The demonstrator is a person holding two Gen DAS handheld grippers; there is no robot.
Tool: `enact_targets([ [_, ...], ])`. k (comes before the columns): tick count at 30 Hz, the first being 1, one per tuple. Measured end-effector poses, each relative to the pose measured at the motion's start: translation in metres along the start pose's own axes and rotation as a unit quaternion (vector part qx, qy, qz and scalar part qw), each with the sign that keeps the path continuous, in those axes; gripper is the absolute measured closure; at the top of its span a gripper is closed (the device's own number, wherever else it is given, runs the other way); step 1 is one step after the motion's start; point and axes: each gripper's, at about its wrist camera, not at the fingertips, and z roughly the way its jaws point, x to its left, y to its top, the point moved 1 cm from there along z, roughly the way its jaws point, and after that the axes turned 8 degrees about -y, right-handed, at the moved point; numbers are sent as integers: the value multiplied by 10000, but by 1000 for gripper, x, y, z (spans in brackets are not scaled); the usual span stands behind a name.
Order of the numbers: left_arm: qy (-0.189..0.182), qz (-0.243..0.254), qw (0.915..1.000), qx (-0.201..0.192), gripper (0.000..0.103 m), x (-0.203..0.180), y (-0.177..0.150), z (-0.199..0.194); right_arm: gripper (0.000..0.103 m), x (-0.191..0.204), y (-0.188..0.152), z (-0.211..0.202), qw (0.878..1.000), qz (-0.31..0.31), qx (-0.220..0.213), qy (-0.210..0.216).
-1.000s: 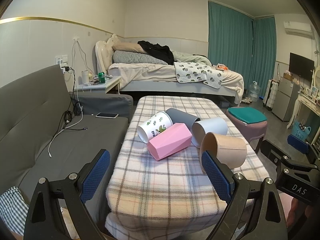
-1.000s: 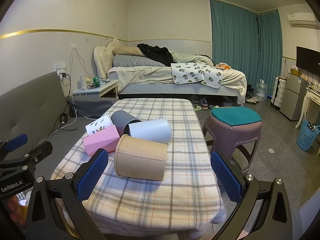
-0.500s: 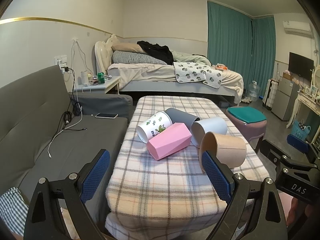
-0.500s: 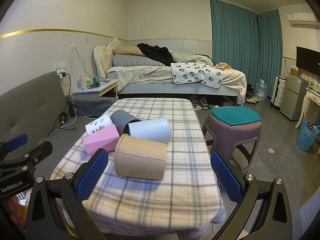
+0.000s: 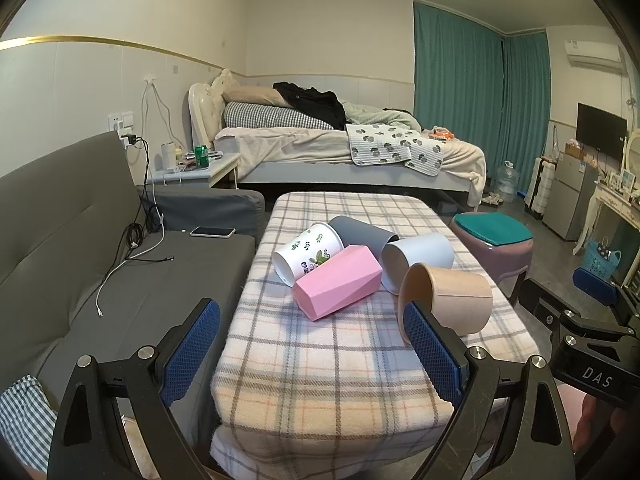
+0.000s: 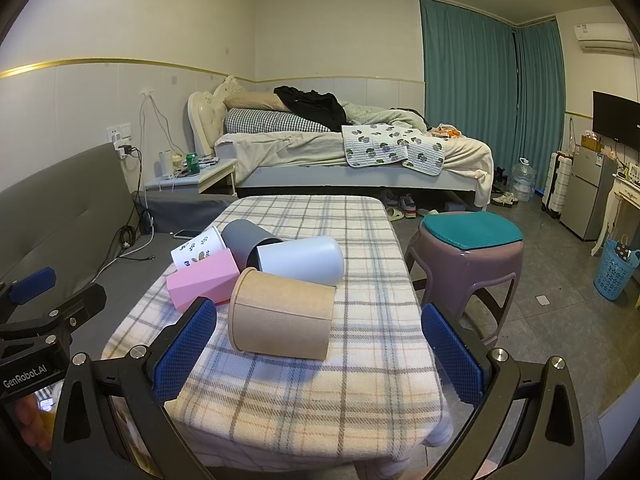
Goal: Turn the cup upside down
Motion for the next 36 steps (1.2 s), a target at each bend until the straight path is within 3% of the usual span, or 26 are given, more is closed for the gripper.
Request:
enact_targets([
  [17, -19, -56, 10000, 53, 7, 1, 3, -1, 0, 2, 0, 6, 9997, -71, 152, 151],
  [27, -22, -259, 9985, 483, 7, 11, 32, 21, 0, 0, 42, 37, 9943, -574, 402, 807],
  [32, 73, -397, 9971, 638, 7, 19, 46, 48, 0, 23, 85, 79, 9811, -1369, 668, 1190],
  [36, 217, -533, 9956, 738, 7, 32, 53, 75, 0, 52, 107, 123, 9624, -1943, 1052, 1581],
])
